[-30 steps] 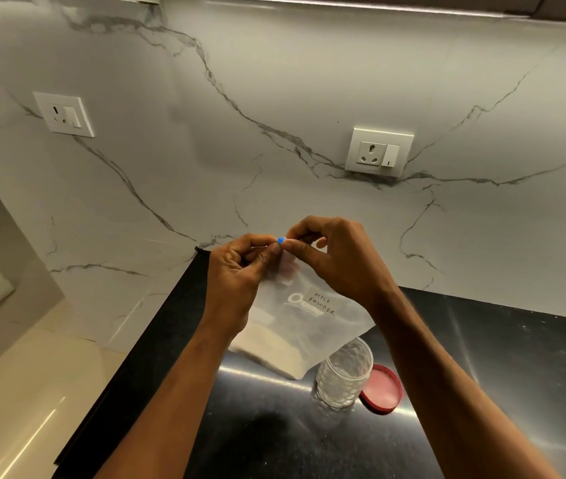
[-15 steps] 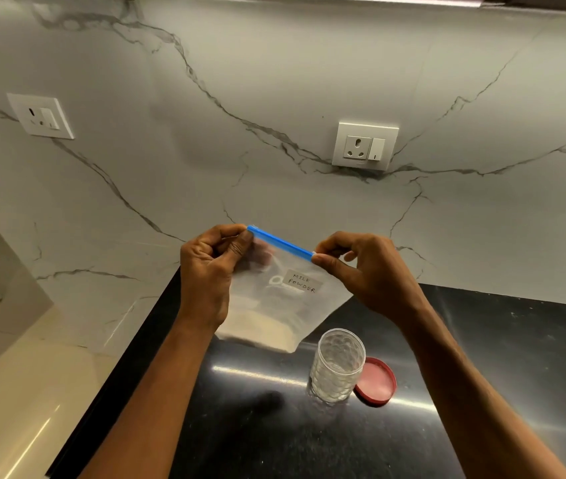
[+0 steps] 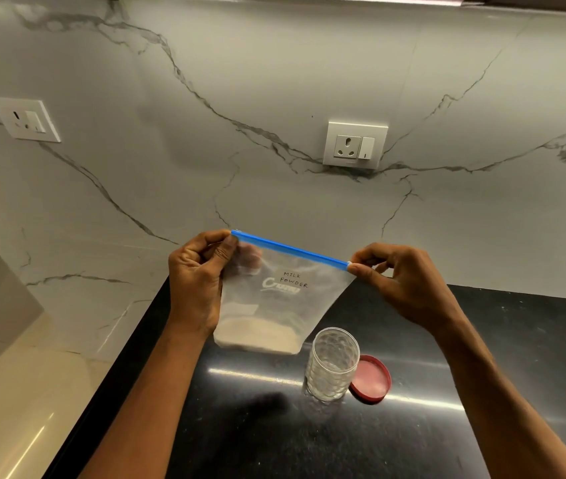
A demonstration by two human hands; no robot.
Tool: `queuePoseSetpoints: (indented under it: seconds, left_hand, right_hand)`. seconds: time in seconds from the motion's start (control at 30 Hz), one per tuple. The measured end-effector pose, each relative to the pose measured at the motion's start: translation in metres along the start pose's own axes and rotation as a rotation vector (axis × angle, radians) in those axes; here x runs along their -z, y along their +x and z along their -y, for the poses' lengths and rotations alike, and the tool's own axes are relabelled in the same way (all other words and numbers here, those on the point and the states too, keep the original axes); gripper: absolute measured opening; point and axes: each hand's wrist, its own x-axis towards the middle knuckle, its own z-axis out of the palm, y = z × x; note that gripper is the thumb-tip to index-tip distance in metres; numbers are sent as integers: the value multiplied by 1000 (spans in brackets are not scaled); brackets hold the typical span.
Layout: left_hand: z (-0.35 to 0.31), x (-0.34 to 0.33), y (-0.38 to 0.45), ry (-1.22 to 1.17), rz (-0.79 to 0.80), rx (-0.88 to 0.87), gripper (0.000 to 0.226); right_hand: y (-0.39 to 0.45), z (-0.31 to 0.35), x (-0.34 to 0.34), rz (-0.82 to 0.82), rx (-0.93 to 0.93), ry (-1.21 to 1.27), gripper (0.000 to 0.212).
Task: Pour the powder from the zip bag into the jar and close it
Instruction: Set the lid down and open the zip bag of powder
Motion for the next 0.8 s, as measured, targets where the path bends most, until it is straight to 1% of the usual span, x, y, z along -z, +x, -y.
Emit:
queuePoseSetpoints:
  seconds: [0.1, 0.23, 0.3, 0.43, 0.53, 0.67, 0.8]
  left_hand:
    - [-1, -5, 0, -17, 59, 36, 11]
    - [-8, -11, 6, 10, 139, 60, 10]
    - [-10, -17, 7, 46, 176, 48, 12]
    - [-11, -23, 8, 35, 191, 61, 13]
    - [-10, -19, 7, 15, 180, 84, 13]
    - [-10, -17, 2, -4, 212, 102, 12]
    - [-10, -17, 0, 1, 216, 114, 14]
  right_hand:
    - [2, 1, 9, 84, -30, 51, 6]
    - [20, 26, 6, 224, -16, 74, 24]
    - [31, 43, -2, 264, -27, 121, 26]
    - [44, 60, -9, 298, -133, 351, 22]
    - [45, 57, -9, 373, -244, 517, 22]
    - [42, 48, -17, 468, -404, 780, 26]
    - [37, 41, -27, 522, -475, 966, 22]
